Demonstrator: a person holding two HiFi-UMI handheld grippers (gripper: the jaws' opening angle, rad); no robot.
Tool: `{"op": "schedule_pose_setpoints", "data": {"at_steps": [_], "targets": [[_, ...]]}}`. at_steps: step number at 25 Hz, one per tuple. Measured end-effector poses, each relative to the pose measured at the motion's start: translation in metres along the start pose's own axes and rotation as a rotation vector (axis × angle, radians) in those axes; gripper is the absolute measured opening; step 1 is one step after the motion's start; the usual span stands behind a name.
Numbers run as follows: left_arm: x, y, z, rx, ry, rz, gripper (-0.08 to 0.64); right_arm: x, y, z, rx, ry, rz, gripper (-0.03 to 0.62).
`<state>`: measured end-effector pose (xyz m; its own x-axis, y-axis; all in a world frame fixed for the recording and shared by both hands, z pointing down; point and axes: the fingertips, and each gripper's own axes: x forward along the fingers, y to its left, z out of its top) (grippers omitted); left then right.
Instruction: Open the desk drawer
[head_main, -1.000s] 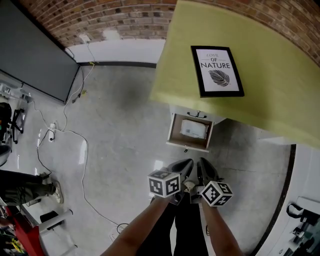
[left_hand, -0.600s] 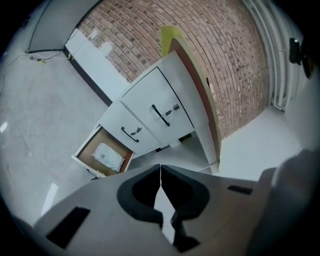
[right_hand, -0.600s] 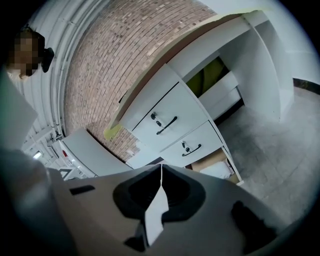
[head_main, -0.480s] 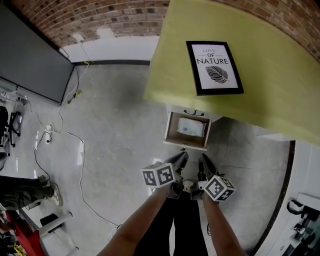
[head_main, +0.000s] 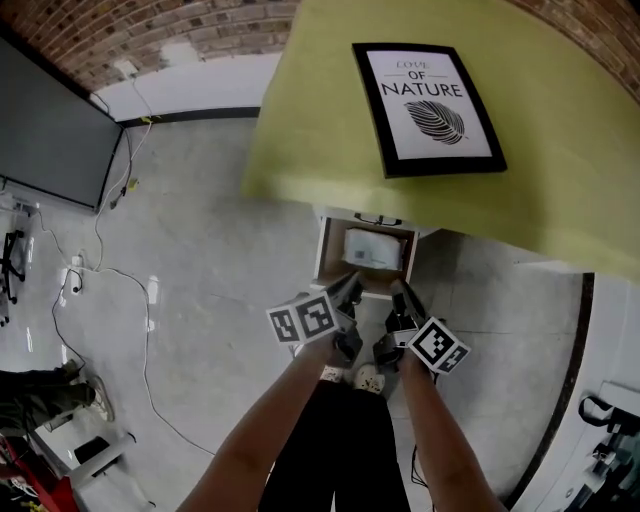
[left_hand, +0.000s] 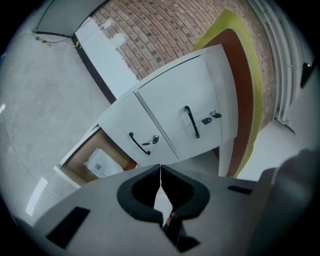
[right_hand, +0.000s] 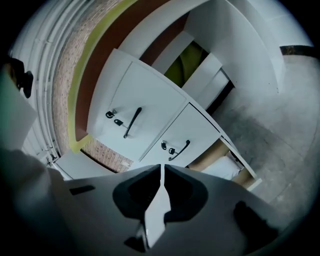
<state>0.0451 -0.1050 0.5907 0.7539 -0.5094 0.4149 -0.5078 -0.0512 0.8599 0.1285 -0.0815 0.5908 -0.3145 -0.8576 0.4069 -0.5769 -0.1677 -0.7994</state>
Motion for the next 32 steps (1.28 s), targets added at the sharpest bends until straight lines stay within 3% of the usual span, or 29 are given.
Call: {"op": "schedule_pose_setpoints", "data": {"at_steps": [6,13,18,27,29,32], "targets": [[0.035,0.031,0.013,-0.076,-0.037,-0.055,0.014,0.038,-0.033,0.002,0.103,-0.028,0.003,0.015],[0.077,0.054,0.022,-0.075,-0.043,-0.1,0.015,0.074,-0.071,0.016,0.198,-0.078,0.007,0.015],[0.1,0.065,0.028,-0.083,-0.058,-0.133,0.022,0.101,-0.075,0.016,0.206,-0.041,0.092,0.015],[0.123,0.083,0.041,-0.083,-0.045,-0.165,0.12,0.13,-0.076,0.026,0.164,-0.018,0.195,0.02],[0.126,0.087,0.046,-0.094,-0.055,-0.17,0.124,0.138,-0.077,0.027,0.175,-0.011,0.2,0.094],[0.132,0.089,0.051,-0.136,-0.075,-0.198,0.124,0.148,-0.077,0.024,0.205,-0.003,0.203,0.109]]}}
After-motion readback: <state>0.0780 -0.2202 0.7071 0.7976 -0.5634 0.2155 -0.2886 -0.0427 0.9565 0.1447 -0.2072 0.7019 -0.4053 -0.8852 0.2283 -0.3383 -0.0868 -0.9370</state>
